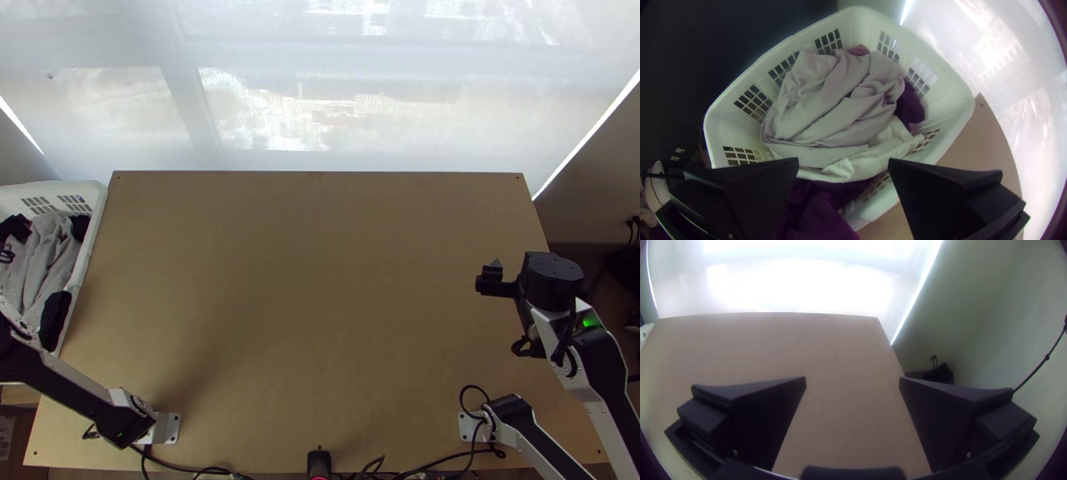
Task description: Fold the t-shirt
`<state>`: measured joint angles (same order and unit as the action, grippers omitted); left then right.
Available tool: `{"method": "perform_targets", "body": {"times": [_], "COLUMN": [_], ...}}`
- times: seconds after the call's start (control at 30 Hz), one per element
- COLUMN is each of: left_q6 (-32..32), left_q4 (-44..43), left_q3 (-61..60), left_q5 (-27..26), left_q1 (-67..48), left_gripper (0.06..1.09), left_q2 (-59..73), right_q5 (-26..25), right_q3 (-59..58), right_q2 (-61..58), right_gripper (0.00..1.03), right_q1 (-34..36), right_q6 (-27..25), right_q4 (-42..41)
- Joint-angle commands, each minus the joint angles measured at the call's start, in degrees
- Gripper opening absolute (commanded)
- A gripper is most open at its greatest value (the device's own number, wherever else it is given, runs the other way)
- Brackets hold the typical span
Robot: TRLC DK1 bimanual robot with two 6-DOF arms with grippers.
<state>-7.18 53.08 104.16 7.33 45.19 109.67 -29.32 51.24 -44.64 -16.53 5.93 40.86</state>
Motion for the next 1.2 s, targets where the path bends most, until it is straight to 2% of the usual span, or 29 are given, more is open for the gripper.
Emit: {"method": "perform_targets", "body": {"times": [0.0,0.17,0.37,0.77,0.87,0.97,1.03,1.1,1.13,1.17], "left_q6": [6.6,7.4,7.1,5.9,5.0,4.1,4.1,4.8,5.1,5.4], "left_q4": [-3.6,-4.7,-12.7,-16.1,-18.2,-19.1,-19.1,-19.1,-19.1,-19.0], "left_q3": [5.7,10.6,11.8,13.1,13.3,14.3,15.2,15.6,15.9,16.0], "left_q5": [2.2,2.3,3.0,1.5,-2.9,-4.5,-4.9,-5.8,-5.8,-5.8], "left_q1": [3.0,4.6,4.6,3.2,3.5,3.6,3.6,3.6,3.6,3.6], "left_gripper": [1.04,1.04,1.04,1.03,0.88,0.66,0.56,0.33,0.14,0.10], "left_q2": [13.1,20.6,26.1,34.7,34.8,34.8,34.8,34.6,34.5,34.3], "right_q5": [0.0,0.0,-0.1,-0.8,-0.8,-0.8,-0.8,-0.8,-0.8,-0.8], "right_q3": [0.6,0.7,2.1,3.6,3.6,3.5,3.3,3.1,3.0,2.9], "right_q2": [1.7,2.5,2.6,1.9,1.9,1.9,1.9,1.9,1.9,1.9], "right_gripper": [0.98,0.98,0.98,0.98,0.98,0.98,0.98,0.98,0.98,0.98], "right_q1": [0.6,-1.7,-2.2,-1.8,-0.9,-0.4,-0.3,-0.3,-0.3,-0.3], "right_q6": [-0.2,-1.4,-1.5,-1.3,-1.2,-1.2,-1.2,-1.2,-1.2,-1.2], "right_q4": [1.9,6.2,11.3,15.7,15.8,15.8,15.8,15.8,15.8,15.8]}}
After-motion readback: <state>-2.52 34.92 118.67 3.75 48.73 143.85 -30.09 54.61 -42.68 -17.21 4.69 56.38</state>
